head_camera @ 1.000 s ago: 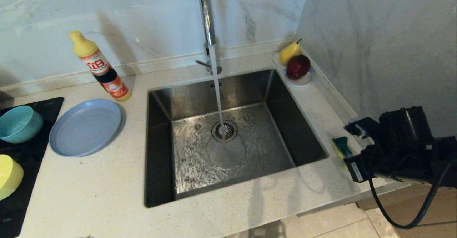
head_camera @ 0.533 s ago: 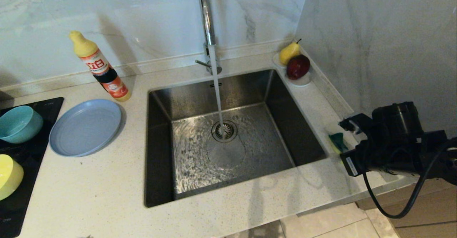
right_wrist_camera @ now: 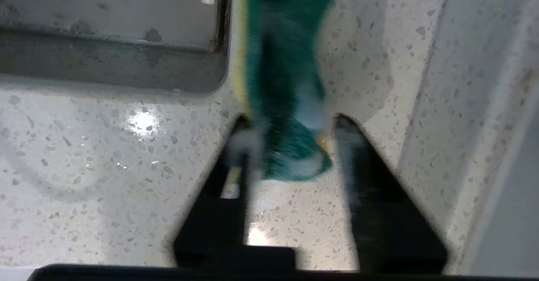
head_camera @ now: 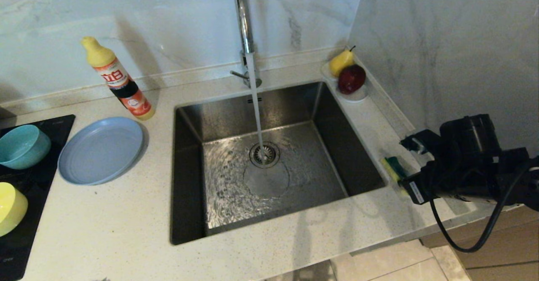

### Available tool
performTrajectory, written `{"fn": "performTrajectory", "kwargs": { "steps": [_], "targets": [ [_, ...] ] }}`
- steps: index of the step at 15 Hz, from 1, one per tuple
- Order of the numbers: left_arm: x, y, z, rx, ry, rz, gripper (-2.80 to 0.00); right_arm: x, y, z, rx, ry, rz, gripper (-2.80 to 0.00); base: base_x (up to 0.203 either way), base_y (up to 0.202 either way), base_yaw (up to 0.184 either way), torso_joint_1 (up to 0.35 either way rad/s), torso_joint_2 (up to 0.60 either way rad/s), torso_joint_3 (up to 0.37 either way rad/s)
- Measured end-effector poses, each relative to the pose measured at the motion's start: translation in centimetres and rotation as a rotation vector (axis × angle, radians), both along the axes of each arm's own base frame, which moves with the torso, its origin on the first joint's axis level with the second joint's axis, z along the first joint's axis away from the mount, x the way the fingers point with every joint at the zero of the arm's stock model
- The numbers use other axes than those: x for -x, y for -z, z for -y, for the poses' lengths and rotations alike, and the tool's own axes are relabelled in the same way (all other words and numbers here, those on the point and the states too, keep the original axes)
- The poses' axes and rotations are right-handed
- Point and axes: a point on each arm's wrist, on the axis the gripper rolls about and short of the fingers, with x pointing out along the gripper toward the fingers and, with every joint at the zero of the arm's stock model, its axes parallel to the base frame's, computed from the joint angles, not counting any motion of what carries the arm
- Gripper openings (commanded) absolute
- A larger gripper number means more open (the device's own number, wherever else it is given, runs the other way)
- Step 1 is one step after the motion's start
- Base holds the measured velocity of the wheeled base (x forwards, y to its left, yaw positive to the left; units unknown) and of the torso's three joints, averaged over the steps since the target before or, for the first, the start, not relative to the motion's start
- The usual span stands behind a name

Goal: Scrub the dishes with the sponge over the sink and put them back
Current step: Put down the sponge

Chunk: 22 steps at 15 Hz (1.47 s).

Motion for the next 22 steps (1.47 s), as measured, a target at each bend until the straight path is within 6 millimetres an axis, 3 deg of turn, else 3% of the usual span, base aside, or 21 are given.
{"fn": "performTrajectory", "kwargs": {
  "steps": [10,16,22],
  "targets": [
    [0.0,0.0,0.0,0.000,0.000,0.000,-2.80,1.3,-1.5,0.5,0.017,0.020,-0.004,0.00,0.000,0.000,0.000,0.000,0.00,0.000],
    [0.0,0.0,0.0,0.000,0.000,0.000,-2.80,1.5,-1.1,1.6,0.046,0.066,-0.011,0.00,0.000,0.000,0.000,0.000,0.00,0.000],
    [0.0,0.0,0.0,0.000,0.001,0.000,-2.80,3.4,-2.6,1.7,0.003,0.020,-0.008,0.00,0.000,0.000,0.000,0.000,0.00,0.000]
  ]
}}
